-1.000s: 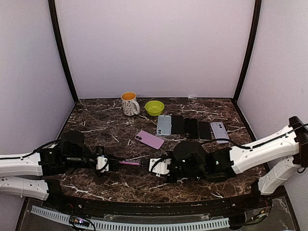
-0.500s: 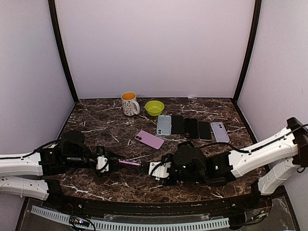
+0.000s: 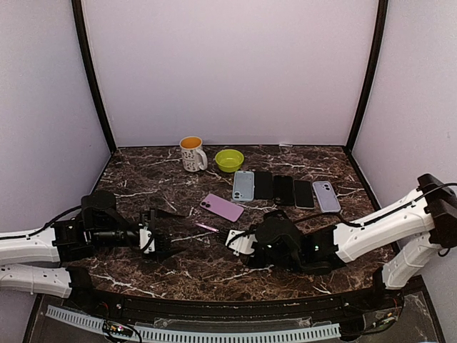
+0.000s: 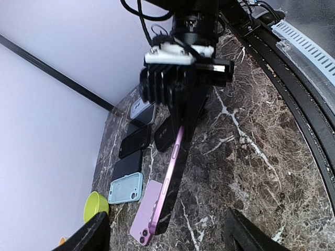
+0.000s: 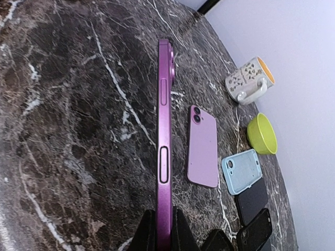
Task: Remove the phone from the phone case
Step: Place the phone at the center of the board.
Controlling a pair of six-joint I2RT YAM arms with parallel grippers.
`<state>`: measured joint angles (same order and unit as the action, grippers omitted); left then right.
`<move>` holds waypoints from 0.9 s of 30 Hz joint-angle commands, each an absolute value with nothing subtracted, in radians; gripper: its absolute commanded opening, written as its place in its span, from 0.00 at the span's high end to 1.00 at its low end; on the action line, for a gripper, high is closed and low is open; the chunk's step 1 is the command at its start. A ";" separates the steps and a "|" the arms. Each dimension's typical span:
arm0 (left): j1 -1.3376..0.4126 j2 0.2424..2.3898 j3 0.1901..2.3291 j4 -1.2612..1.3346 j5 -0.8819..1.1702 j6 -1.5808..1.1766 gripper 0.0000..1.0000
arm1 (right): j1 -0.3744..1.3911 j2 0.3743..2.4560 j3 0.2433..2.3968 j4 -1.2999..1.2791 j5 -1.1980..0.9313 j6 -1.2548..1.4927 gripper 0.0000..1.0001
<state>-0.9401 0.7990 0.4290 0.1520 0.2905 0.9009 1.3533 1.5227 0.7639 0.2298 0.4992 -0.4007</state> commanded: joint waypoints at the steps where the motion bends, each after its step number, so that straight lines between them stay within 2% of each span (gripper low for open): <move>1: -0.937 0.775 0.434 0.197 0.256 0.918 0.23 | 1.320 1.590 0.762 0.347 0.579 -0.381 1.00; 16: -0.938 0.755 0.415 0.232 0.235 0.924 0.23 | 1.221 1.800 0.770 0.593 0.551 -0.502 1.00; 27: -0.938 0.755 0.415 0.226 0.233 0.924 0.23 | 1.135 1.919 0.813 0.675 0.463 -0.608 1.00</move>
